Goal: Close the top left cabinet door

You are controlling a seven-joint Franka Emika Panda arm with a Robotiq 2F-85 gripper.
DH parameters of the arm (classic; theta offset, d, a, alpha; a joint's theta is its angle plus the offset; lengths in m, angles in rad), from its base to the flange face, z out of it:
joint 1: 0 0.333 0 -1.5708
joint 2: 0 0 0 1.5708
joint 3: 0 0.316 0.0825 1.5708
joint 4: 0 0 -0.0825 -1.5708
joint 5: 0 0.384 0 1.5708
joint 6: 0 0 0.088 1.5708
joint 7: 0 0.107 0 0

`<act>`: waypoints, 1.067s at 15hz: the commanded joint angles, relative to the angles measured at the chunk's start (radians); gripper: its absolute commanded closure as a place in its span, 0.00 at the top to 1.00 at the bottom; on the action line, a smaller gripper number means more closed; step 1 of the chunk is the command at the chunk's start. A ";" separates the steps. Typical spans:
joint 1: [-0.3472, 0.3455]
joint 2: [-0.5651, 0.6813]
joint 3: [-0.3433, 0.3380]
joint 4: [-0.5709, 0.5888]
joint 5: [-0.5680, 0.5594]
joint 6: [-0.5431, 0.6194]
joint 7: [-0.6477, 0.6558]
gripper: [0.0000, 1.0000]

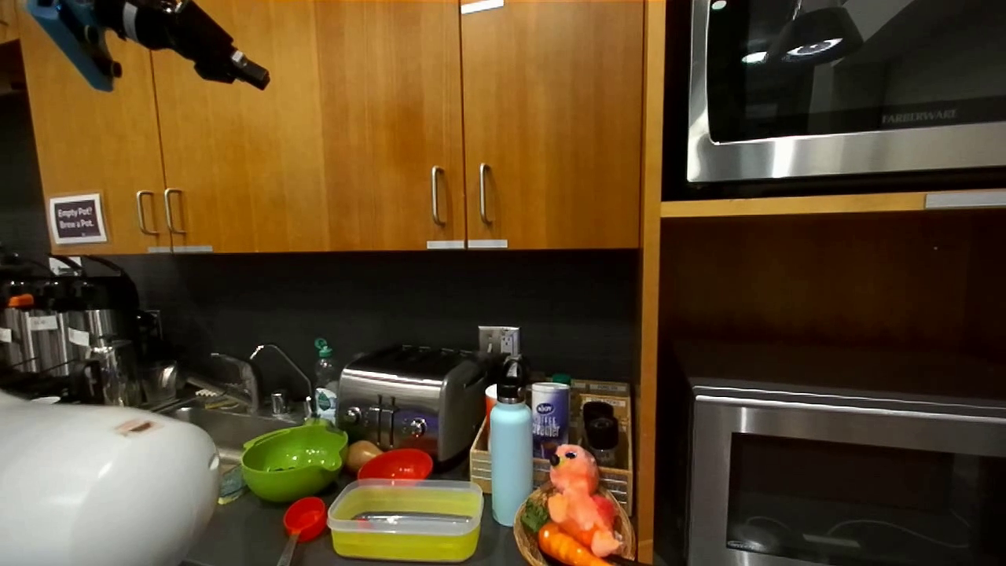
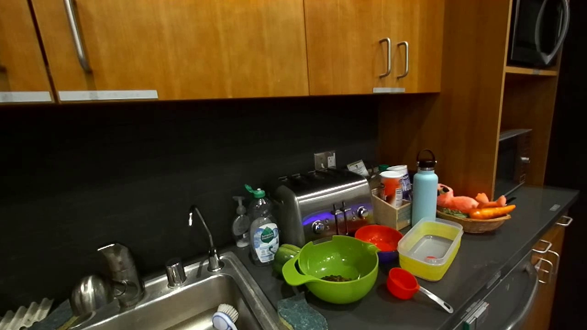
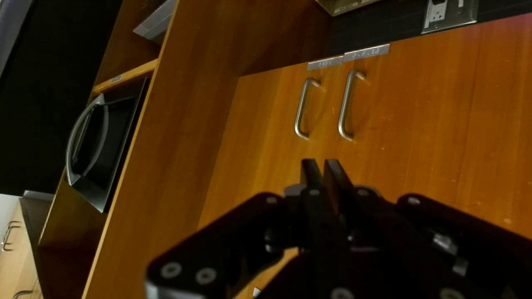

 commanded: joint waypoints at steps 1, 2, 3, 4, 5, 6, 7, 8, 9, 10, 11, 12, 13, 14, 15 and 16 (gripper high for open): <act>-0.019 -0.001 0.011 0.004 0.008 0.004 -0.006 0.19; -0.019 0.000 0.014 0.004 0.007 0.004 -0.005 0.26; -0.021 0.001 0.019 0.004 0.007 0.003 -0.005 0.27; -0.022 0.001 0.021 0.004 0.007 0.003 -0.005 0.07; -0.025 -0.009 0.008 0.006 0.041 0.019 0.071 0.06; -0.035 -0.018 0.003 0.013 0.065 0.006 0.131 0.00; -0.038 -0.026 -0.003 0.014 0.083 0.001 0.170 0.00; -0.046 -0.033 -0.008 0.022 0.104 -0.012 0.204 0.00; -0.055 -0.041 -0.013 0.034 0.129 -0.024 0.233 0.00; -0.063 -0.051 -0.020 0.040 0.152 -0.031 0.263 0.00; -0.074 -0.063 -0.028 0.049 0.177 -0.040 0.290 0.00; -0.084 -0.080 -0.040 0.051 0.203 -0.045 0.316 0.00; -0.096 -0.097 -0.048 0.055 0.231 -0.054 0.342 0.00; -0.105 -0.123 -0.064 0.046 0.262 -0.058 0.366 0.00; -0.118 -0.143 -0.073 0.043 0.294 -0.063 0.392 0.00; -0.129 -0.171 -0.089 0.025 0.330 -0.062 0.420 0.00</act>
